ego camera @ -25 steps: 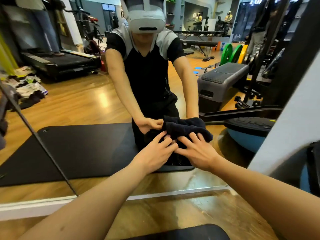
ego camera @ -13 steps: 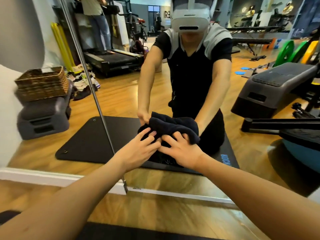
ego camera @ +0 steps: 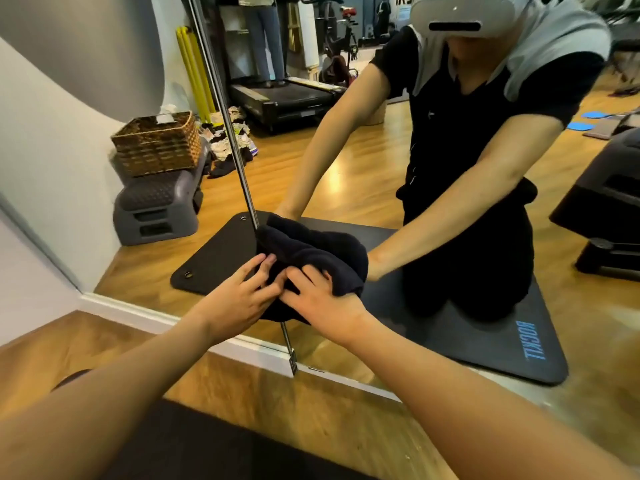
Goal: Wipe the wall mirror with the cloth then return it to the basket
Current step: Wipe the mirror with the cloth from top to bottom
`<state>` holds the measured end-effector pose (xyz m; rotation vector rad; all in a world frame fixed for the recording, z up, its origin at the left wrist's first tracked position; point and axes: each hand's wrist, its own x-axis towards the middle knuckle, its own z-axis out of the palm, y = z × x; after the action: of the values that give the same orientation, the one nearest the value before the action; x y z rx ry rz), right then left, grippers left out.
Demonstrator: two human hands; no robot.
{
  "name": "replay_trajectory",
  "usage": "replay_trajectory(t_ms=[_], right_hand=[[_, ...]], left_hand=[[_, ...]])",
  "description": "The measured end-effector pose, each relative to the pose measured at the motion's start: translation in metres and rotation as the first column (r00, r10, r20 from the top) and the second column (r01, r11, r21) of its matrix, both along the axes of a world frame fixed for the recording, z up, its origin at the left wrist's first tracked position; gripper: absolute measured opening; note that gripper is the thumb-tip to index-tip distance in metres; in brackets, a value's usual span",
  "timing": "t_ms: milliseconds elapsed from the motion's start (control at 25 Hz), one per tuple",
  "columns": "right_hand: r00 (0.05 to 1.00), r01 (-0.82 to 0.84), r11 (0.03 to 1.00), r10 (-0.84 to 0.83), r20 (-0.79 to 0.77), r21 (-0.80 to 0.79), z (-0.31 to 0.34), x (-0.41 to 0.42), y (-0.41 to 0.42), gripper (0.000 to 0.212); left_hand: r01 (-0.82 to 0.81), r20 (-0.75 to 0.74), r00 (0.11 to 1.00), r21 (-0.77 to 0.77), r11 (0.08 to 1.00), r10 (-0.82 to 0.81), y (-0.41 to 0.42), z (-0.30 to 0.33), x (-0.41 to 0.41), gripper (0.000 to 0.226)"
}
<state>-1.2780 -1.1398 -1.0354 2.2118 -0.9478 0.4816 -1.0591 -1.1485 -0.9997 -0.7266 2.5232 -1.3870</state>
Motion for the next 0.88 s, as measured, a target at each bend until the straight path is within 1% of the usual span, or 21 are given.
replay_trajectory(t_ms=[80, 200, 400, 560, 680, 800, 880], right_hand=[[0.999, -0.028, 0.997, 0.027, 0.022, 0.071, -0.012, -0.001, 0.0, 0.029], [0.999, -0.017, 0.99, 0.011, 0.042, 0.138, -0.029, -0.002, 0.004, 0.035], [0.999, 0.009, 0.981, -0.018, 0.043, 0.194, -0.065, -0.007, 0.018, 0.033], [0.998, 0.05, 0.95, -0.059, 0.022, 0.31, -0.1, -0.016, 0.024, 0.044], [0.996, 0.085, 0.962, -0.091, 0.011, 0.258, -0.106, -0.02, 0.028, 0.051], [0.995, 0.097, 0.972, -0.097, -0.011, 0.214, -0.11, -0.033, 0.032, 0.047], [0.995, 0.101, 0.971, -0.098, -0.023, 0.219, -0.112, -0.046, 0.036, 0.045]], left_hand=[[-0.023, -0.017, 1.0, 0.027, 0.999, 0.023, -0.001, -0.014, 0.001, 0.051], [-0.031, -0.026, 0.999, 0.054, 0.998, 0.033, 0.001, -0.034, -0.002, 0.048], [-0.039, 0.0, 0.999, 0.136, 0.99, 0.04, 0.007, -0.073, -0.01, 0.044], [-0.06, -0.029, 0.997, 0.176, 0.982, 0.067, 0.018, -0.096, -0.023, 0.047], [-0.063, -0.029, 0.997, 0.172, 0.983, 0.069, 0.021, -0.1, -0.025, 0.053], [-0.02, -0.04, 0.999, 0.173, 0.985, 0.027, 0.02, -0.1, -0.031, 0.054], [0.029, -0.037, 0.999, 0.14, 0.99, -0.024, 0.021, -0.105, -0.039, 0.058]])
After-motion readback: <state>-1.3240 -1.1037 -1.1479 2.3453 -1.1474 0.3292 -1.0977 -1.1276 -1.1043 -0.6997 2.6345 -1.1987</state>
